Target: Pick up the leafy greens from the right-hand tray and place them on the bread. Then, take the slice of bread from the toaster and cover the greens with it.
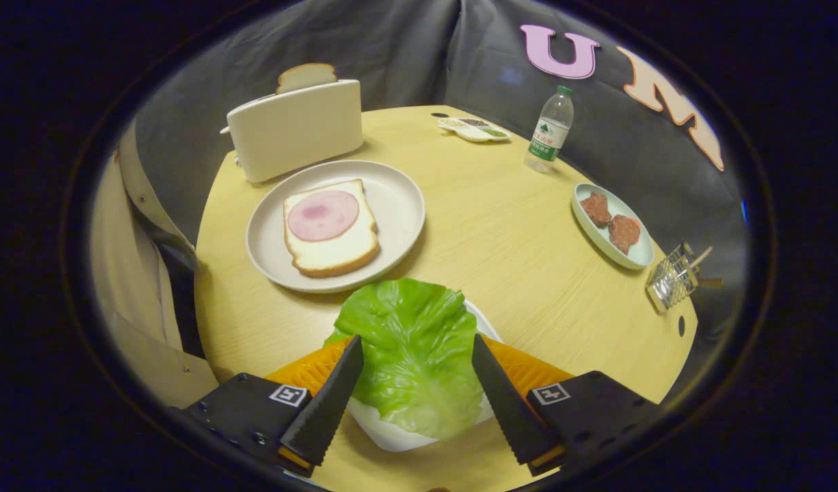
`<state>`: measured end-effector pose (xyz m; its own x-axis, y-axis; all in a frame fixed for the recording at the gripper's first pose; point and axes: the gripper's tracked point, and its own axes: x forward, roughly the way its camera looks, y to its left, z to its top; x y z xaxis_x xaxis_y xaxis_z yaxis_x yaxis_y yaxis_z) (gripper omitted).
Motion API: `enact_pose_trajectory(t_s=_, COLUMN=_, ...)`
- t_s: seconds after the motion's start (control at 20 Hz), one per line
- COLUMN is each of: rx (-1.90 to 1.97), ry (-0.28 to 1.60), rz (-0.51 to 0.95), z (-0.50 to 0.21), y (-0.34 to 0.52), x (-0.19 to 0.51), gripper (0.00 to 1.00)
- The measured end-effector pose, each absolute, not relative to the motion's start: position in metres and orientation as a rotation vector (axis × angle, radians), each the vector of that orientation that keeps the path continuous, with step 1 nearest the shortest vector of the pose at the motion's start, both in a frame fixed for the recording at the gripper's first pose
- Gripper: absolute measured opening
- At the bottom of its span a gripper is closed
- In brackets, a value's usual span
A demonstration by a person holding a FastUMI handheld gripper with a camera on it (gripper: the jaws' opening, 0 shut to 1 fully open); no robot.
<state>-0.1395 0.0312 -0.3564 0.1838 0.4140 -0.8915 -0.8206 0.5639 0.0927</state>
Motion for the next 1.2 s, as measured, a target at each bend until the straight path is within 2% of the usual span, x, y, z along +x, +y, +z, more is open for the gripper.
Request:
enact_pose_trajectory(t_s=0.25, rx=-0.423, ry=1.152, rz=0.894, z=-0.371, y=0.023, x=-0.151, gripper=1.00)
enact_pose_trajectory(t_s=0.55, rx=-0.397, ry=1.174, rz=0.873, z=-0.374, y=0.023, x=-0.153, gripper=1.00)
enact_pose_trajectory(t_s=0.8, rx=-0.380, ry=1.180, rz=0.829, z=-0.374, y=0.023, x=-0.150, gripper=0.69)
enact_pose_trajectory(t_s=1.05, rx=-0.384, ry=1.159, rz=0.814, z=-0.374, y=0.025, x=-0.151, gripper=0.23)
enact_pose_trajectory(t_s=1.15, rx=-0.380, ry=1.157, rz=0.802, z=-0.374, y=0.026, x=-0.150, gripper=0.08)
enact_pose_trajectory(t_s=1.2, rx=-0.382, ry=1.159, rz=0.798, z=-0.373, y=0.026, x=-0.150, gripper=0.08)
